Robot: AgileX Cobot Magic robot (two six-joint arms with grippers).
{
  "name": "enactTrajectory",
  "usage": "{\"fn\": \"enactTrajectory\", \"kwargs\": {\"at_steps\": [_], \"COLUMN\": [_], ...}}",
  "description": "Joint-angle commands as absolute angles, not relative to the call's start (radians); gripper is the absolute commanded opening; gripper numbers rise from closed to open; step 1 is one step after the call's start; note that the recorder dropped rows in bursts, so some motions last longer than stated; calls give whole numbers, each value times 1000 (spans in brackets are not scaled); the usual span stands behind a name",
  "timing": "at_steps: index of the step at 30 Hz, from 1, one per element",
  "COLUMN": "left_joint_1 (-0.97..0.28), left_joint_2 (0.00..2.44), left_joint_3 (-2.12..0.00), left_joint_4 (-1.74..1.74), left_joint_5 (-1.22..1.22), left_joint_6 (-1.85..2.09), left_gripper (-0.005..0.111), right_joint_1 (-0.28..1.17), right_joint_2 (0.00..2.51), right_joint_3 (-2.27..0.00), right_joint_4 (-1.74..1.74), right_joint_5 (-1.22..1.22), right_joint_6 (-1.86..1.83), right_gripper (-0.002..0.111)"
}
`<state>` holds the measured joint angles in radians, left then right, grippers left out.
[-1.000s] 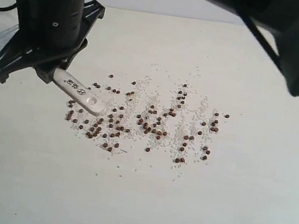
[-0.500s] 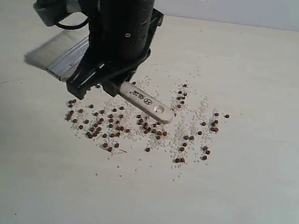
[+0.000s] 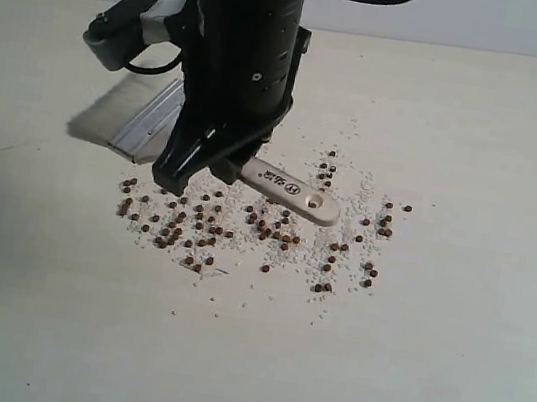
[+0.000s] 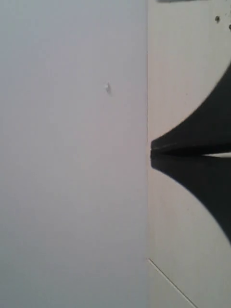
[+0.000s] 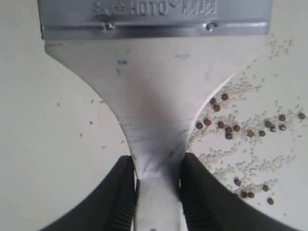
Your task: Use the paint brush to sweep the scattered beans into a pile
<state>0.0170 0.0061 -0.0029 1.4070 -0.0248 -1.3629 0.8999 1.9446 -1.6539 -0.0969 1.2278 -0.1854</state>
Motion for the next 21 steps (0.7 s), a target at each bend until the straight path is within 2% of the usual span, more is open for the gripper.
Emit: {"fn": "enactTrajectory", "kwargs": {"at_steps": [1, 6, 9, 12, 17, 21], "left_joint_1": [12, 12, 12, 13, 13, 13], "left_joint_2": [0, 0, 0, 0, 110, 342], "left_joint_3": [-19, -21, -21, -21, -91, -264], "left_joint_4": [1443, 1392, 1277, 967, 235, 171], "left_joint_5": [-170, -441, -492, -478, -501, -468], "left_joint_6": [-1369, -1354, -1261, -1060, -539, -407], "left_gripper": [0, 0, 0, 0, 0, 0], "right_joint_1": [893, 888, 864, 828, 775, 744], "right_joint_2": [1932, 1932, 1932, 1932, 1932, 1932], "right_joint_3": [-1652, -1652, -1652, -1652, -1652, -1652], "right_joint_4": [-147, -174, -174, -158, -138, -142], "right_joint_5": [1221, 1221, 1221, 1221, 1221, 1221], "right_joint_6": [-189, -189, -189, -189, -189, -200], "right_gripper": [0, 0, 0, 0, 0, 0]}}
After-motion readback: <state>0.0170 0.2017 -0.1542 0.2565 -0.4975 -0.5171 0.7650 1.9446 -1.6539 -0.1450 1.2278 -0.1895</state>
